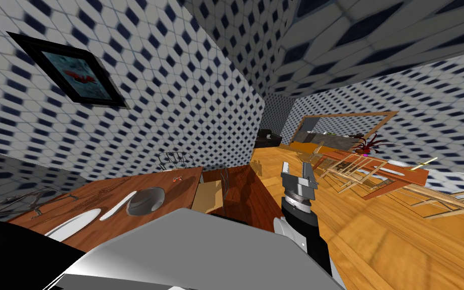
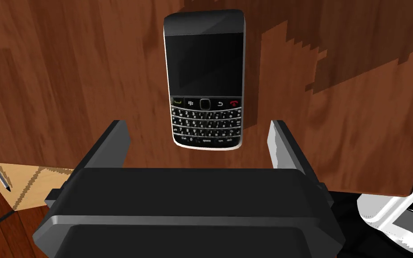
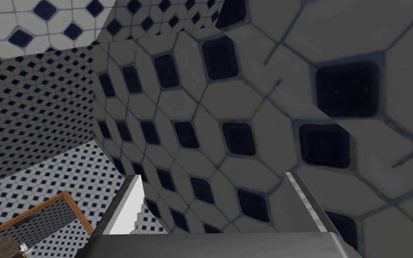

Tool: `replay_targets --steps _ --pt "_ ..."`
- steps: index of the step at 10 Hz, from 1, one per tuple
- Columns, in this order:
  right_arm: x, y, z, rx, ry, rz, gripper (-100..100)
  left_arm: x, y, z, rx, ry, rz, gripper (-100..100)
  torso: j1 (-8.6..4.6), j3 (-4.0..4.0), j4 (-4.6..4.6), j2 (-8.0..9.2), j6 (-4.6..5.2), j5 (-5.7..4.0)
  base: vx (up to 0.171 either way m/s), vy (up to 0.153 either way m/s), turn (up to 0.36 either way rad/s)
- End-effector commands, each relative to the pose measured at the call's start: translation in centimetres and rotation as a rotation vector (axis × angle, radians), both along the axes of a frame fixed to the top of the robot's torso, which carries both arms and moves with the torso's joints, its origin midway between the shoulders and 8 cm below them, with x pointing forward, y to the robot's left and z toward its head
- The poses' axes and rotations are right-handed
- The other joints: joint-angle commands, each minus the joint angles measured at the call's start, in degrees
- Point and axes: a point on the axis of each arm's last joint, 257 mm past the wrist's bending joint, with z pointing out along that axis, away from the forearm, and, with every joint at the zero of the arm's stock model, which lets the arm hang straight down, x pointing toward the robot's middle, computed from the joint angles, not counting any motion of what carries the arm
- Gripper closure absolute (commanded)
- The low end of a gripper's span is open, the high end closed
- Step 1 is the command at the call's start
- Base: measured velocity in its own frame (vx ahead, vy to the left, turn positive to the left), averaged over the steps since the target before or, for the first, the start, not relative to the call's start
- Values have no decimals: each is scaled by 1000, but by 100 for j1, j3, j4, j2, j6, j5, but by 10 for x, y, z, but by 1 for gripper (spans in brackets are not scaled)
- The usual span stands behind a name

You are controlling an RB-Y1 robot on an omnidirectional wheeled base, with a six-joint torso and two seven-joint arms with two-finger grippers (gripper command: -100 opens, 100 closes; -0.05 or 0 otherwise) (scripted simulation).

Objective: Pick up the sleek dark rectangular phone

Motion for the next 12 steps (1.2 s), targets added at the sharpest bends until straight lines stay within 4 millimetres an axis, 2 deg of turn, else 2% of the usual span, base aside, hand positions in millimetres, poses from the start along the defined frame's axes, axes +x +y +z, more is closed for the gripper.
replay_targets --steps 1,4,6,7,8,10,12 --pt "0 0 0 0 0 0 0 -8 -13 -6 -71 1 64 -100 0 0 0 0 0 0 63 112 10" --pt "0 0 0 0 0 0 0 -10 -29 -11 -154 -7 142 -100 -11 6 2 11 1 -1 36 66 -14" --pt "0 0 0 0 0 0 0 -10 -30 -11 -156 -8 144 -100 -37 18 7 32 0 -7 -1 5 -14" --pt "0 0 0 0 0 0 0 -10 -31 -11 -161 -8 148 0 -41 19 7 33 0 -8 0 0 0" --pt "0 0 0 0 0 0 0 -6 -46 -19 -161 -7 139 -100 -42 19 7 33 0 -9 1 50 61" --pt "0 0 0 0 0 0 0 -2 -60 -26 -160 -6 130 -100 -17 18 7 32 0 -3 0 85 41" --pt "0 0 0 0 0 0 0 -2 -60 -26 -160 -6 130 -100 -20 19 7 32 1 -3 0 38 -1"
